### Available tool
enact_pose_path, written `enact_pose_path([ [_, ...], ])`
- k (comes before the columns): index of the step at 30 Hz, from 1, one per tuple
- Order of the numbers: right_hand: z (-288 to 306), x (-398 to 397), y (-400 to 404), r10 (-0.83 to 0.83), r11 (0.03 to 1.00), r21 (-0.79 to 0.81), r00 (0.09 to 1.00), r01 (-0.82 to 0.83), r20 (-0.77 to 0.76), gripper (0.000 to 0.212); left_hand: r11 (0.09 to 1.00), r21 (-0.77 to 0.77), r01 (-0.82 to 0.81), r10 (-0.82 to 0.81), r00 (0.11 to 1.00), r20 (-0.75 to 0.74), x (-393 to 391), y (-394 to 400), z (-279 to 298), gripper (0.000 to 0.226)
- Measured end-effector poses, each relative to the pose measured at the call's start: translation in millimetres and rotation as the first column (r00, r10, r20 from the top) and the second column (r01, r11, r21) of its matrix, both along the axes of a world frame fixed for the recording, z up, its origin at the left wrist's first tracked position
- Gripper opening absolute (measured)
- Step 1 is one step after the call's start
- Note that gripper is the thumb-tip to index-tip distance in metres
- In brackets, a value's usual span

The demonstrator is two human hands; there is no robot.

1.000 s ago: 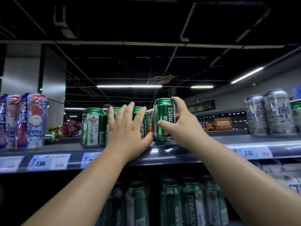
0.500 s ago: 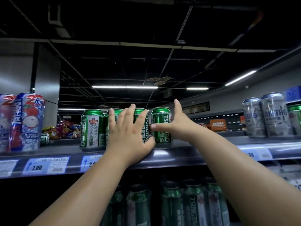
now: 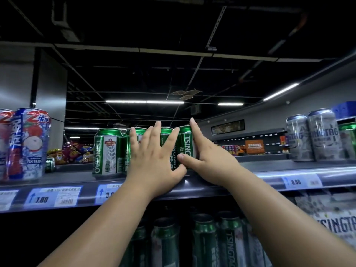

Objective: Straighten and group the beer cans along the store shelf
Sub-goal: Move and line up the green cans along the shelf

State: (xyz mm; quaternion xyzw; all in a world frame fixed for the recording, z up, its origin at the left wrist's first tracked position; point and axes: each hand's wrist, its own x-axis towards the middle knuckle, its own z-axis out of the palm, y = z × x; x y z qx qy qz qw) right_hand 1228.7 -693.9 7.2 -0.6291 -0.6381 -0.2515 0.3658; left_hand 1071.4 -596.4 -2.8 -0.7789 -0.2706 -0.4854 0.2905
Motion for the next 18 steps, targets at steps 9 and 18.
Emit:
enact_pose_path([
  [9,-24,8,-21,-0.042,0.941,0.328,0.992,0.080,-0.119,0.093,0.987,0.087,0.135,-0.129,0.989,-0.068,4,-20,-5,0.081],
  [18,-60,138,-140,-0.231,0.840,0.406,0.915,0.359,-0.331,0.079,0.902,0.087,0.423,-0.404,0.898,-0.171,106,-105,-29,0.058],
])
